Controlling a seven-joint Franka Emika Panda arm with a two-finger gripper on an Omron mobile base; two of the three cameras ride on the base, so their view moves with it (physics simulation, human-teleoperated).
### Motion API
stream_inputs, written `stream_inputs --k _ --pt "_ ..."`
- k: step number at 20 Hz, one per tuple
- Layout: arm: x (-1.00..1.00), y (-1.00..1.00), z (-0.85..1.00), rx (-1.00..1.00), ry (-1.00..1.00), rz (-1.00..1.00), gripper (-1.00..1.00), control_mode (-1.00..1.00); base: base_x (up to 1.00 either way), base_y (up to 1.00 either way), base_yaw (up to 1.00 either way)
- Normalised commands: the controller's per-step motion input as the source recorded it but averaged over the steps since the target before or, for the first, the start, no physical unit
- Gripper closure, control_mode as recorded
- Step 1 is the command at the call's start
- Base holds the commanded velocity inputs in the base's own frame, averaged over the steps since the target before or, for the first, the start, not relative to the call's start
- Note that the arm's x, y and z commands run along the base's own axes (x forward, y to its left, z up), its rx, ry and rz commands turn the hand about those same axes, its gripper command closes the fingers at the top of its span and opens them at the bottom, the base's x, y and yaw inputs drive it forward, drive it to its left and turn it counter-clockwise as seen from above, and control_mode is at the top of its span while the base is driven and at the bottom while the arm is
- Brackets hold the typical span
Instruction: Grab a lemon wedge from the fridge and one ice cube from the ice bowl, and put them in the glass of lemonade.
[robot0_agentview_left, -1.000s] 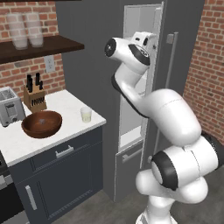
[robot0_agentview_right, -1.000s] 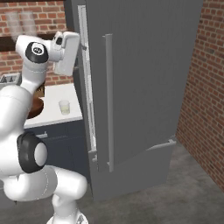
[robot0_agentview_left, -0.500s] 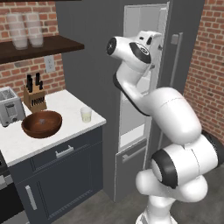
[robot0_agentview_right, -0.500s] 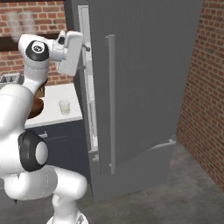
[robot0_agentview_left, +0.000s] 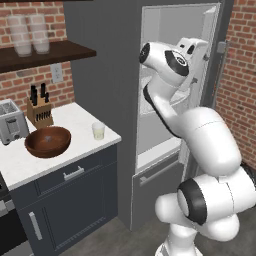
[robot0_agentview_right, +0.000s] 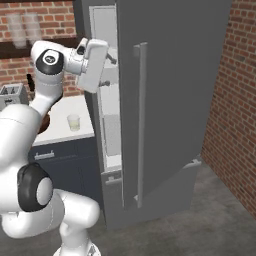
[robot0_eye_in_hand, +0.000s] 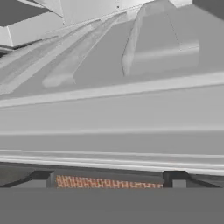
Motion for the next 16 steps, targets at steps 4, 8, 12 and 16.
stream_inputs --k 4,8,12,16 --pt "-0.5 -0.97 -0.13 0.02 0.0 -0.11 -1.0 -1.0 0.0 0.0 0.0" --pt "-0.63 -0.25 0.15 0.01 -0.09 -0.02 -1.0 -1.0 0.0 0.0 0.0" --pt "-0.22 0.7 0.38 -0.11 -0.09 0.0 -1.0 -1.0 0.0 0.0 0.0" --pt "0.42 0.09 0.01 -0.12 0.01 0.01 -1.0 -1.0 0.0 0.0 0.0"
